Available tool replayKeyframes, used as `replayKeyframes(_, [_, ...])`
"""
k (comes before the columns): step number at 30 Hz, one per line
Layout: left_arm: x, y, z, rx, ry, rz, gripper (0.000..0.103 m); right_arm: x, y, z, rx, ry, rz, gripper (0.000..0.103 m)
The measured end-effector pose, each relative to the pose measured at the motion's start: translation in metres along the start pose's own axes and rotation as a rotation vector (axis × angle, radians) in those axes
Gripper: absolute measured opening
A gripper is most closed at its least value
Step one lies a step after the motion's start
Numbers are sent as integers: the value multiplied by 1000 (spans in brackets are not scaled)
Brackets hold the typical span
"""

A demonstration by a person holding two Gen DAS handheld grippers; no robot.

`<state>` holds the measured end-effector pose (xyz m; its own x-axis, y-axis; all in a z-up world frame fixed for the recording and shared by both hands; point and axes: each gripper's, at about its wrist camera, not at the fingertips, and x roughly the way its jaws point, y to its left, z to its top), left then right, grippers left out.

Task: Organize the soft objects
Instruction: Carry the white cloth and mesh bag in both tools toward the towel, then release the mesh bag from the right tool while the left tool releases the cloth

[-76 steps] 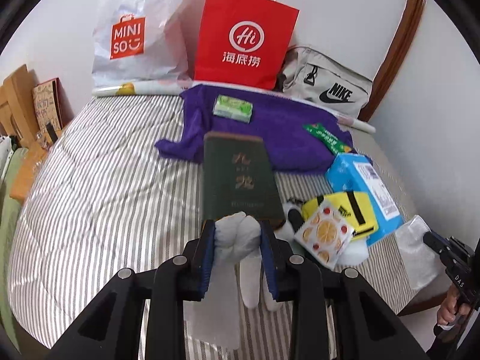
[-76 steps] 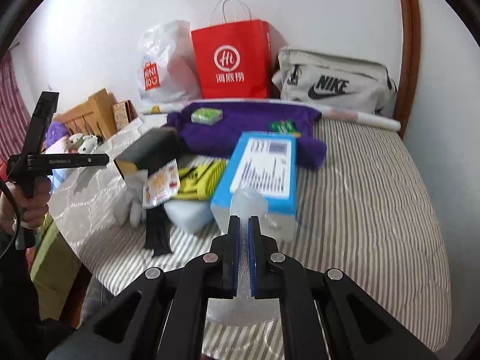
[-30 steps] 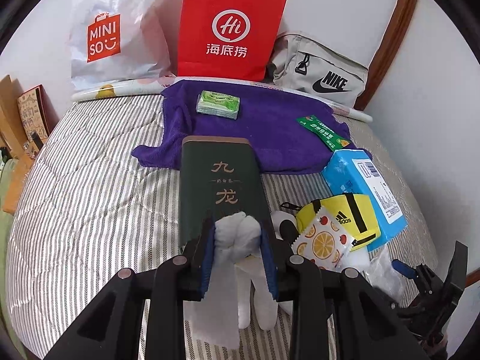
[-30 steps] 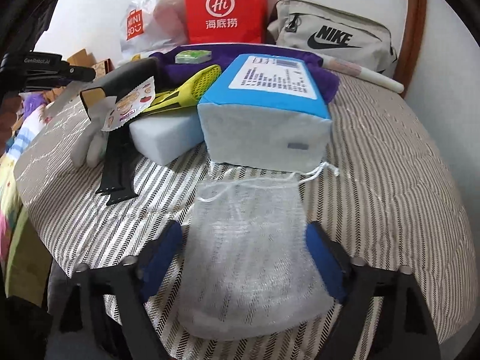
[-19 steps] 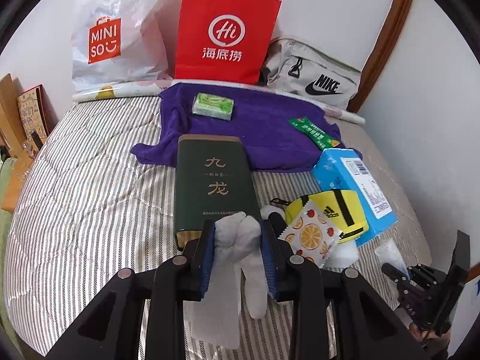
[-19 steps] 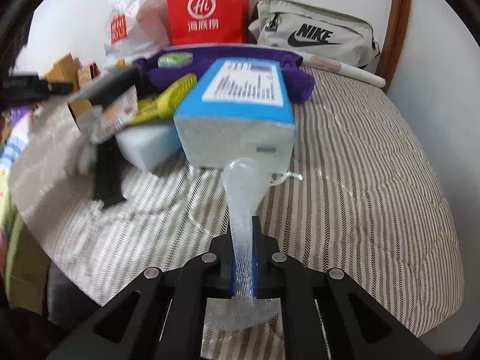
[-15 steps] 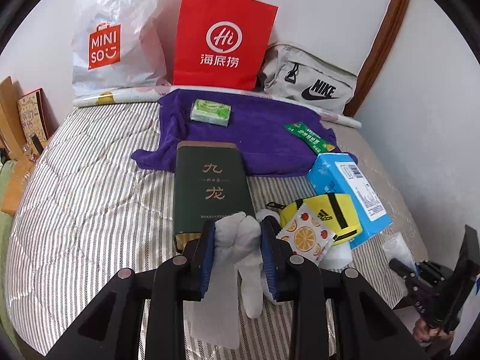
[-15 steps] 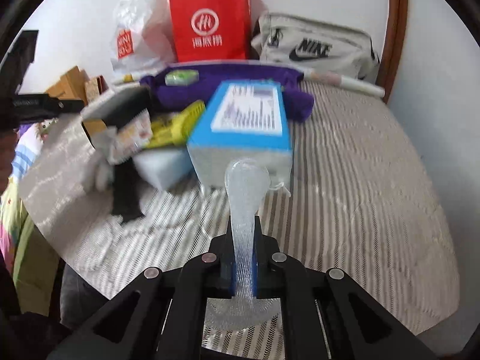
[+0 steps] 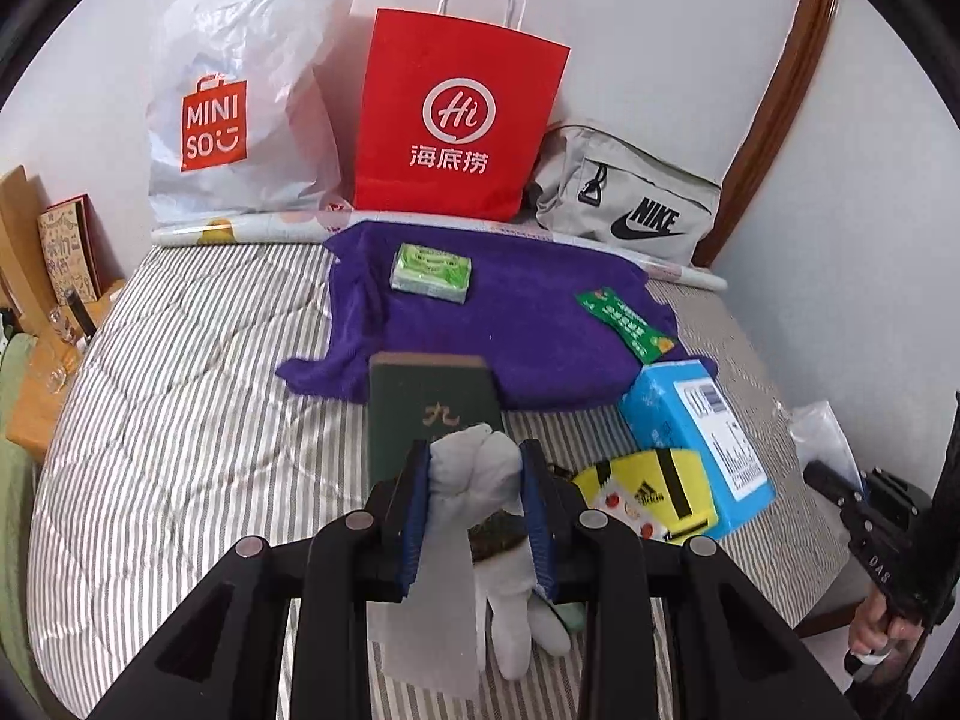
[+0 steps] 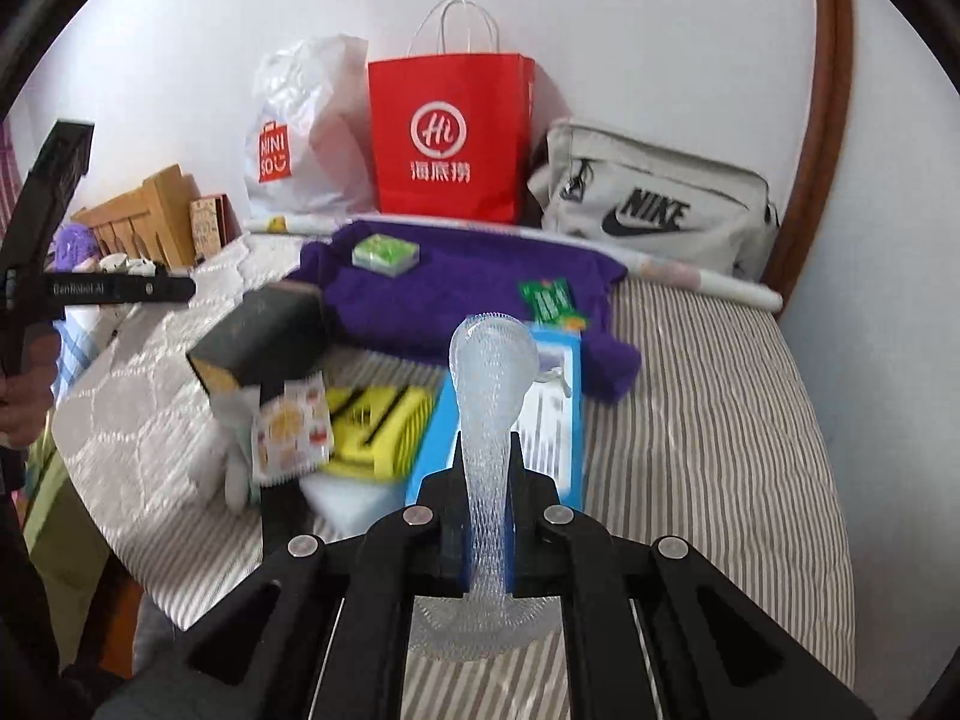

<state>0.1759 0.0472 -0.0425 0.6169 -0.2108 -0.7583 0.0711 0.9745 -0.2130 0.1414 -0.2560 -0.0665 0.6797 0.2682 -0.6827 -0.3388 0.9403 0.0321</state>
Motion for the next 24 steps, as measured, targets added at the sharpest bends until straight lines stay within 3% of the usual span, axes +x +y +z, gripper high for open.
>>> replayKeyframes(11, [32, 5, 38, 8, 20, 11, 28, 53, -23, 51, 52, 15, 30, 8])
replayKeyframes(24, [94, 16, 73, -8, 88, -1, 28, 127, -39, 99, 62, 105, 49, 8])
